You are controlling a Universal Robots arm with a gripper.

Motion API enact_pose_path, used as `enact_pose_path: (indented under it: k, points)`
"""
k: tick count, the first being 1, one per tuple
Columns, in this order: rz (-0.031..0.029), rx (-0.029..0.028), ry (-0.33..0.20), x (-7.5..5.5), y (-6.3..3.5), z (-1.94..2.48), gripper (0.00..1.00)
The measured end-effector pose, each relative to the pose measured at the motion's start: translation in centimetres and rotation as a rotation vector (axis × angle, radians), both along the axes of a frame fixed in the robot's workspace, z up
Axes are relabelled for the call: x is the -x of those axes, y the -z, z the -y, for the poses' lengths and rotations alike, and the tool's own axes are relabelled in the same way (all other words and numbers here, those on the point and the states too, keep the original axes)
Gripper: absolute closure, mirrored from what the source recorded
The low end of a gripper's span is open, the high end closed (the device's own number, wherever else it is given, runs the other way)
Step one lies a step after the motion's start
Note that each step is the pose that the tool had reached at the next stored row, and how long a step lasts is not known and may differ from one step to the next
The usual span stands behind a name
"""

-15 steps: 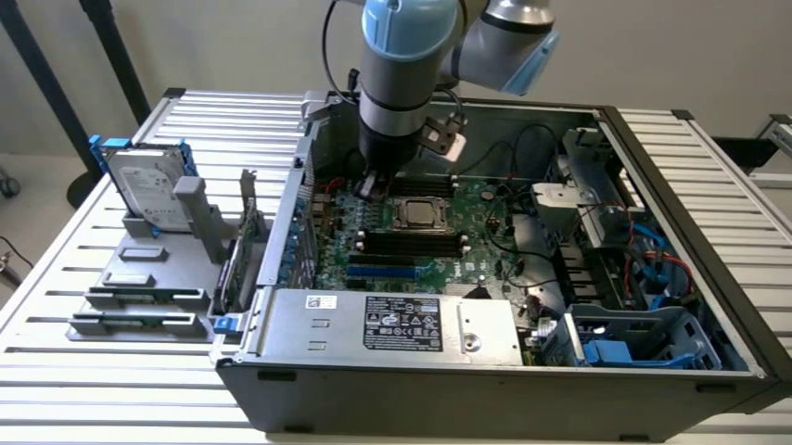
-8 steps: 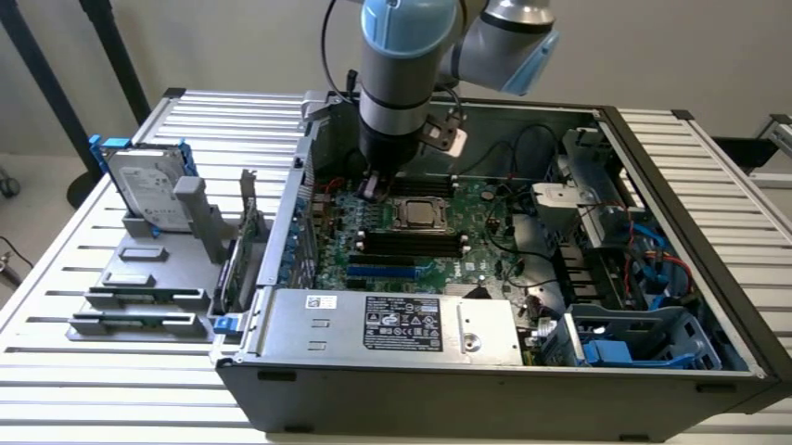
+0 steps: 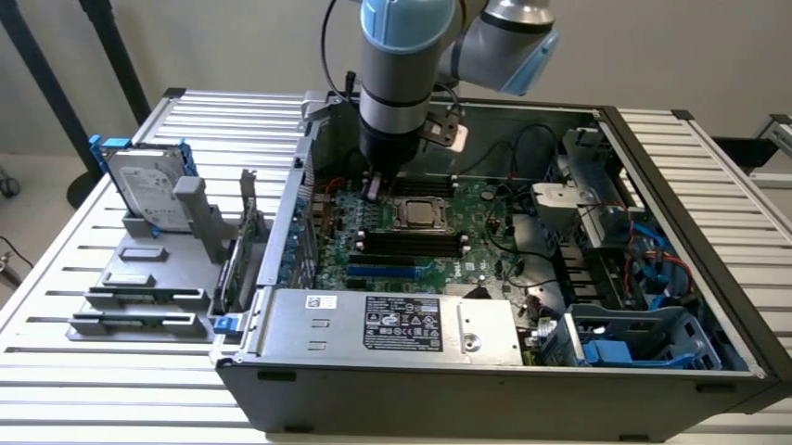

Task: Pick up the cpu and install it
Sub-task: 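Install the first cpu locking lever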

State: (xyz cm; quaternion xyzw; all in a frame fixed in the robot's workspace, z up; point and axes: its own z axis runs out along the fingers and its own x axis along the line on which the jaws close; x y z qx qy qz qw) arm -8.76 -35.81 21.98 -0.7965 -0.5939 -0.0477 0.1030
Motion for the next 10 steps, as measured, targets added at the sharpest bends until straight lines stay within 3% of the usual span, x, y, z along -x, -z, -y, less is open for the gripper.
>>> enact_pose_path:
  k: [6, 10]
  points:
    - [0.0103, 0.0455, -0.056, 0.00, -0.09, 0.00, 0.89]
    - [0.0186, 0.0701, -0.094, 0.00, -0.17, 0.00, 0.89]
